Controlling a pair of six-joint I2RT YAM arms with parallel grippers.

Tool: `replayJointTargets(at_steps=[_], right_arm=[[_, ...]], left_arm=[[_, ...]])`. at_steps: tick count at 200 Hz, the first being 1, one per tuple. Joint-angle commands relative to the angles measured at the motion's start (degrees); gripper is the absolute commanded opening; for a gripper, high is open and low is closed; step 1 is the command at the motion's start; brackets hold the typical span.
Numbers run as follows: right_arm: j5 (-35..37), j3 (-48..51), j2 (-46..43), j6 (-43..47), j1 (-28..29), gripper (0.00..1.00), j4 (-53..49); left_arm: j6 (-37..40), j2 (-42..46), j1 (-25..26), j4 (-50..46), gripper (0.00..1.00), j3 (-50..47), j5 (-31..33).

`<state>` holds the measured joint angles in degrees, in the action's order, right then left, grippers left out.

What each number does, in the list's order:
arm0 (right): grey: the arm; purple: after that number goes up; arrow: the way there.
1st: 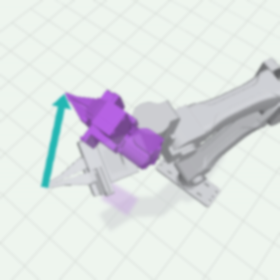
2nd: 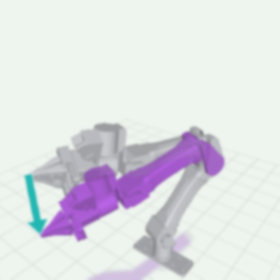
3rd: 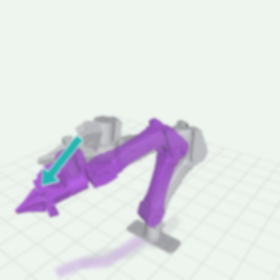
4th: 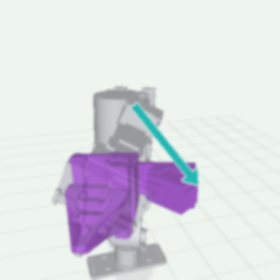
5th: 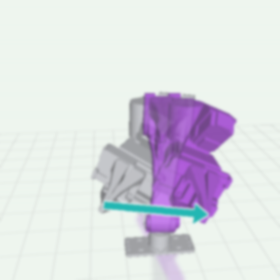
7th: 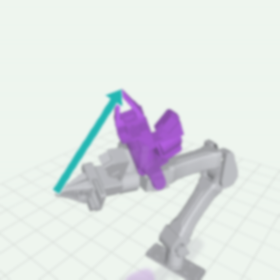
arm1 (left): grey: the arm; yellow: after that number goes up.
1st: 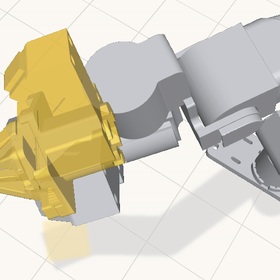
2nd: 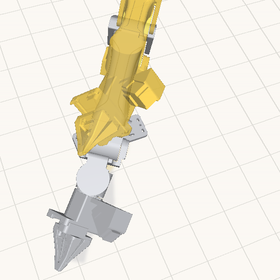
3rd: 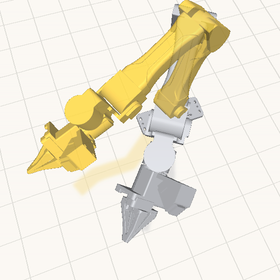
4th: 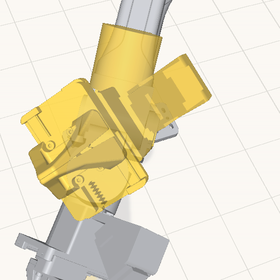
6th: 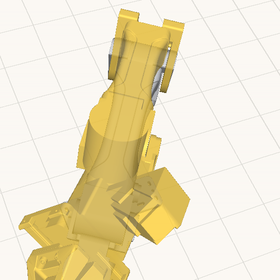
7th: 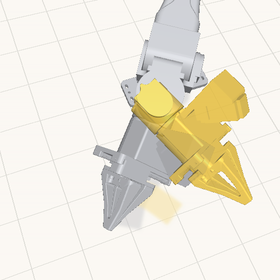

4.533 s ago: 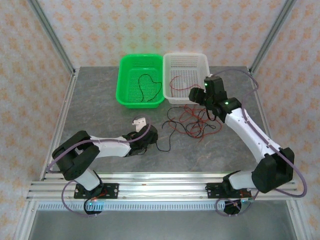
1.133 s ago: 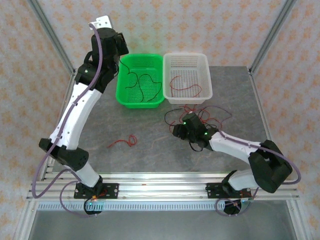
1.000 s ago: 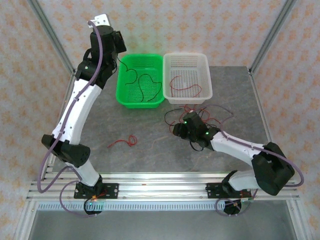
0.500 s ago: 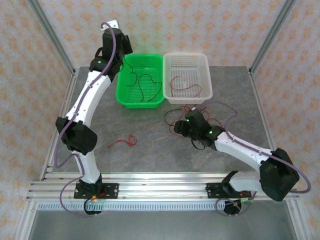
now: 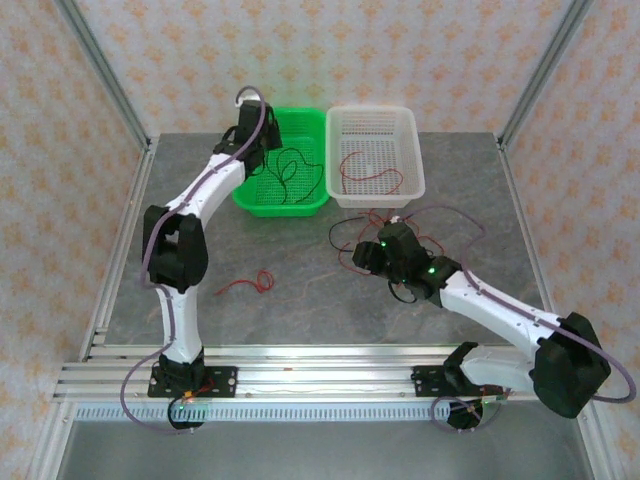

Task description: Untangle the cables

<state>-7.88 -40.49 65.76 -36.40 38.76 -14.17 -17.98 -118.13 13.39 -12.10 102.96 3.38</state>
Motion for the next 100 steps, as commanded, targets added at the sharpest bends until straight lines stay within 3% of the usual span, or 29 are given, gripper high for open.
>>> replayJointTargets(at_steps=[1,17,27,59,82,100], right_arm=[[1.77,0.84,-0.87,-0.69,0.35,0.56,-1.33],[1.78,0.79,-0.85,-0.69,0.33,0.56,-1.28],[1.78,0.68,-0.79,-0.63,0.35,0.56,-1.30],[2.01,-0.02,-0.85,-0.34,0.35,0.56,-1.93],[2.58,-0.64,-1.15,-0.16,0.35,0.56,-3.19],[4.14,-1.56,-1.19,-0.25,0.35,0.56,-5.54]], left_arm=[[-1.63,-1.97,0.55,2.45,0.00,-2.12,-2.32],[-0.65,-3.35,1.73,1.93,0.00,-2.76,-1.62],[0.26,-4.17,2.69,1.20,0.06,-2.52,-0.53],[2.76,-7.07,4.96,-2.85,0.40,0.77,4.44],[3.08,-8.50,5.50,-5.80,0.58,3.63,7.40],[3.45,-9.33,5.90,-8.55,0.67,6.63,10.85]])
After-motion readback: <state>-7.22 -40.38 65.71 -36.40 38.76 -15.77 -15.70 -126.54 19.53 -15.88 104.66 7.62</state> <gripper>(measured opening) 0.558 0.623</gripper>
